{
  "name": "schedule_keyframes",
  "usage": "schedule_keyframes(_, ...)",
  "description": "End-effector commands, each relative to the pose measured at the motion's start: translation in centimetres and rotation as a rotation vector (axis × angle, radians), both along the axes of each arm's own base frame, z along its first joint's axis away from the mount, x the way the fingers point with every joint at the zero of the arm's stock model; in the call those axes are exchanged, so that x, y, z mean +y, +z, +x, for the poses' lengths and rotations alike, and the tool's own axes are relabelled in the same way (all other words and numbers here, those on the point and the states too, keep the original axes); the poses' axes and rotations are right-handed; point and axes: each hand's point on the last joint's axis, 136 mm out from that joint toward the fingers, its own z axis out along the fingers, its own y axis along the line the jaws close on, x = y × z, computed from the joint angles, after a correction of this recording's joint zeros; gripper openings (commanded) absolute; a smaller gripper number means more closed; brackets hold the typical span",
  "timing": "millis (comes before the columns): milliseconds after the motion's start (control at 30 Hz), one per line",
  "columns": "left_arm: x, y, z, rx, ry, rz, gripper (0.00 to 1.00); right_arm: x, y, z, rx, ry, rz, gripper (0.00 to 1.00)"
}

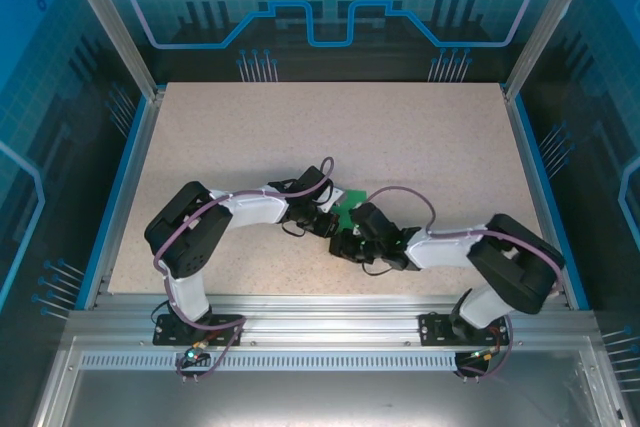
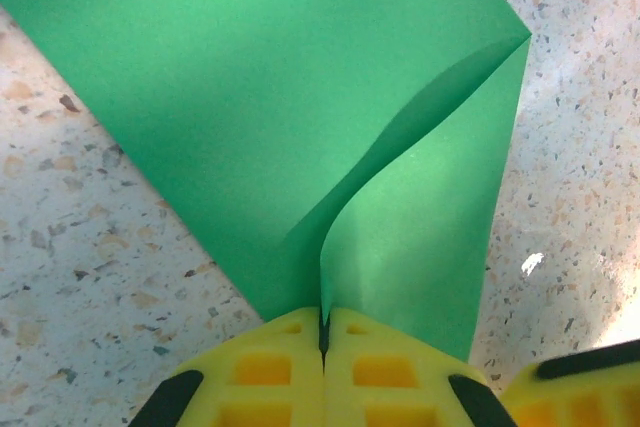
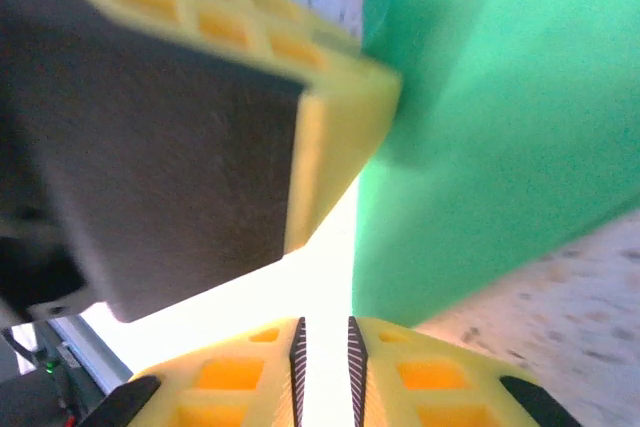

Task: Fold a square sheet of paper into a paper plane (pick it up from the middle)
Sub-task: Third fold the triangle at the center of the table.

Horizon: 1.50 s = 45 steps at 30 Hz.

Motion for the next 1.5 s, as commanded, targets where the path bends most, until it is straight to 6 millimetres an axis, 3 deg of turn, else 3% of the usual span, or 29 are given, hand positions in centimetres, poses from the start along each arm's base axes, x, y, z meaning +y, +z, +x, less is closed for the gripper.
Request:
schedule_keyframes(0, 1.0, -0.4, -0.7, 0.048, 0.007, 0.034, 0.00, -3.6, 0.8, 1.4, -0.023, -0.071, -0.043, 0.21)
schedule_keyframes(133, 0.8, -0.1, -0.6, 0.047, 0.010, 0.030, 0.00, -4.6, 1.5, 2.9, -0.015, -0.100, 0.012, 0.22)
schedule_keyframes(300, 0.8, -0.2, -0.5, 0.052, 0.011, 0.033, 0.00, -2.8, 1.9, 4.0, 0.001, -0.063, 0.079, 0.21)
schedule_keyframes(600, 0.7, -0.2, -0.6, 0.060, 0.002, 0.033, 0.00, -3.2, -2.2, 4.0, 0.090, -0.086, 0.010, 0.20)
schedule_keyframes(767, 0.8, -0.3, -0.7, 0.061, 0.001, 0.036, 0.00, -3.7, -0.5, 4.4, 0.045, -0.094, -0.016, 0.21)
schedule_keyframes(933, 0.7, -0.2, -0.5, 0.059, 0.003, 0.035, 0.00, -3.0, 1.1, 5.3, 0.012, -0.080, 0.028, 0.21)
schedule_keyframes(1300, 0.6, -0.4, -0.5, 0.065, 0.000, 0.038, 0.00, -4.1, -2.4, 6.0, 0.080, -0.103, -0.004, 0.21)
schedule_keyframes(1467, 0.8, -0.4, -0.6, 0.067, 0.000, 0.043, 0.00, -3.9, -0.5, 6.7, 0.053, -0.092, 0.039, 0.22)
